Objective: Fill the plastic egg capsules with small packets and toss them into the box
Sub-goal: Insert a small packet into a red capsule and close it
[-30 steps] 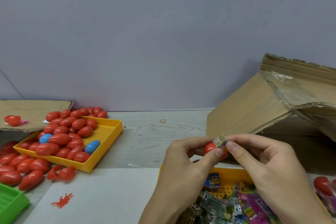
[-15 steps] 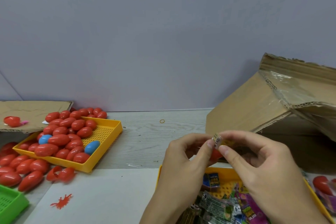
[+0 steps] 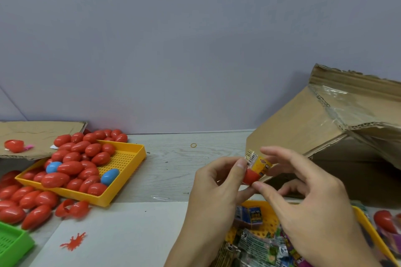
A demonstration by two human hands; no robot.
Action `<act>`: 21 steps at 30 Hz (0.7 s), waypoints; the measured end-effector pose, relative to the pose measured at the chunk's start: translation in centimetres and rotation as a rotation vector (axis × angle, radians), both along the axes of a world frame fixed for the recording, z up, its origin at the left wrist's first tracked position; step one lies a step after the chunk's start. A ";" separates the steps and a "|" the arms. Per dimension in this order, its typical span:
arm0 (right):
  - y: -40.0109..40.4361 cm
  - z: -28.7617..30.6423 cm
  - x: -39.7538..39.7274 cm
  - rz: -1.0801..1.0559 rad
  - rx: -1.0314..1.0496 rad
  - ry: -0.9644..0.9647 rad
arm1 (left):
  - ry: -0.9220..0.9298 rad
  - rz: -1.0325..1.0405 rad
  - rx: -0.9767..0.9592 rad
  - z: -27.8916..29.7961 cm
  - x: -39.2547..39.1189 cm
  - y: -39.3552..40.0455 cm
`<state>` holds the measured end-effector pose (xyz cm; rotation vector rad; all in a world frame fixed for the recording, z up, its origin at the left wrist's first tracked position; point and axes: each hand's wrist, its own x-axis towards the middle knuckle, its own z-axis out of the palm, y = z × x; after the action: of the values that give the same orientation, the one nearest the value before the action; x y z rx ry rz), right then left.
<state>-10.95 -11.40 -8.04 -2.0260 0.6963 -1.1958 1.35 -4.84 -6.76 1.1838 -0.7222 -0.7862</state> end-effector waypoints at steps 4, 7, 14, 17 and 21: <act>0.0 0.1 0.0 -0.038 -0.070 0.008 | -0.004 -0.041 -0.006 0.0 0.0 0.1; 0.3 0.3 -0.1 -0.042 -0.117 0.027 | -0.032 -0.042 0.007 -0.2 0.1 0.2; 0.5 0.3 -0.1 -0.130 -0.268 0.161 | -0.108 -0.049 -0.002 -0.1 -0.5 0.0; 0.4 0.3 -0.1 -0.150 -0.265 0.124 | -0.089 -0.035 -0.006 -0.2 -0.5 -0.1; 0.4 0.4 -0.1 -0.154 -0.244 0.069 | -0.086 -0.028 0.006 -0.4 -0.2 -0.1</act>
<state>-11.00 -10.96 -7.62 -2.2565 0.7847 -1.3608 1.11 -4.95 -7.15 1.2214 -0.8091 -0.7644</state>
